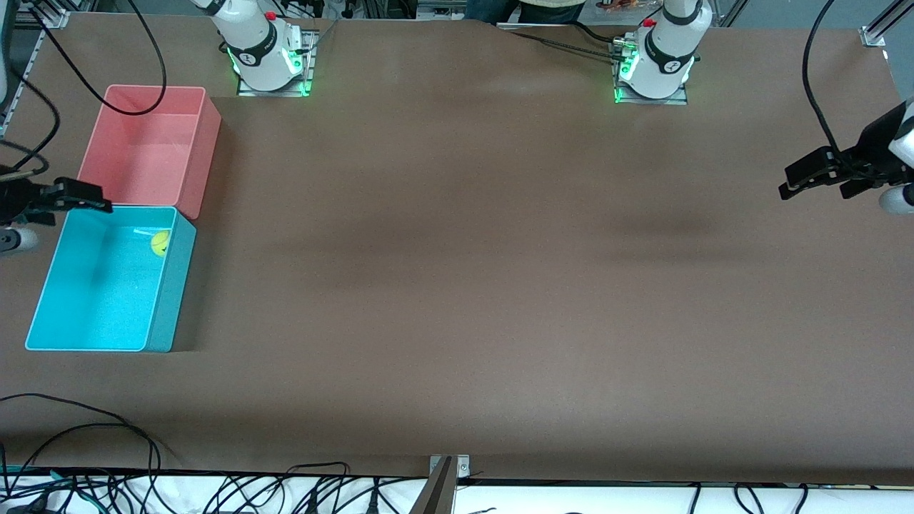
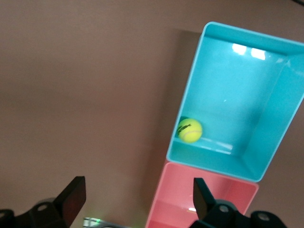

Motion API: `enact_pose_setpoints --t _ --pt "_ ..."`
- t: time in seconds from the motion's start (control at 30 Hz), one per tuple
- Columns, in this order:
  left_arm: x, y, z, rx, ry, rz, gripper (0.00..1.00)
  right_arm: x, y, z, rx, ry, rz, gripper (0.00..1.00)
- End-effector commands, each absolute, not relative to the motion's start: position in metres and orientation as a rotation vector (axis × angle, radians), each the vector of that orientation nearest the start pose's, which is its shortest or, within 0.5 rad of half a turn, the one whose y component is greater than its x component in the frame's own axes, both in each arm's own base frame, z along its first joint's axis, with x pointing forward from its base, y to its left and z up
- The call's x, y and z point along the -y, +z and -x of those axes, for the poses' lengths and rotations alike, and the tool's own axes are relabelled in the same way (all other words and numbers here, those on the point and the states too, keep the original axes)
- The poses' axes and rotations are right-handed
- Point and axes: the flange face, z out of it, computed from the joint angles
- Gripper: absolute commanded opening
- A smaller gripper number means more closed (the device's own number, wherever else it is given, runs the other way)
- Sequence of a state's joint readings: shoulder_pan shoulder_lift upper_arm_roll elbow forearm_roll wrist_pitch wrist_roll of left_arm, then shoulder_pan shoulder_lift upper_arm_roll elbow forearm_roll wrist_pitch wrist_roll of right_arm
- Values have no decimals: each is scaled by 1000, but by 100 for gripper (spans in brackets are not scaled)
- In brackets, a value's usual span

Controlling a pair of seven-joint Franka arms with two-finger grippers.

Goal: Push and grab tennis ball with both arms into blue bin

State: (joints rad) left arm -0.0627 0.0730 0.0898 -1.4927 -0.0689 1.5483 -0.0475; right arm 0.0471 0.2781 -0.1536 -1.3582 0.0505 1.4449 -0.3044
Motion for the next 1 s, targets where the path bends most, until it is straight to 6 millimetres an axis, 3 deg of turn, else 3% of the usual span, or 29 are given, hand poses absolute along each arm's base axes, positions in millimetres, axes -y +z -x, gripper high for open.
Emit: enact_pose_setpoints --t 0.0,0.17,0.33,0.63,0.83,0.97 --pt "-8 625 -572 82 26 3207 100 3 564 -604 237 302 3113 100" --pt "-8 625 -573 83 24 3208 100 -25 567 -592 228 241 3156 100" --pt "-8 625 -573 83 19 3208 100 -28 567 -584 244 160 3154 100" --pt "-6 624 -574 78 22 3208 100 -18 577 -581 237 120 3142 100" --pt "-8 624 -574 83 21 3207 100 -23 597 -559 246 104 3136 100" --pt "-6 623 -574 78 24 3207 100 1 587 -528 185 106 3129 100"
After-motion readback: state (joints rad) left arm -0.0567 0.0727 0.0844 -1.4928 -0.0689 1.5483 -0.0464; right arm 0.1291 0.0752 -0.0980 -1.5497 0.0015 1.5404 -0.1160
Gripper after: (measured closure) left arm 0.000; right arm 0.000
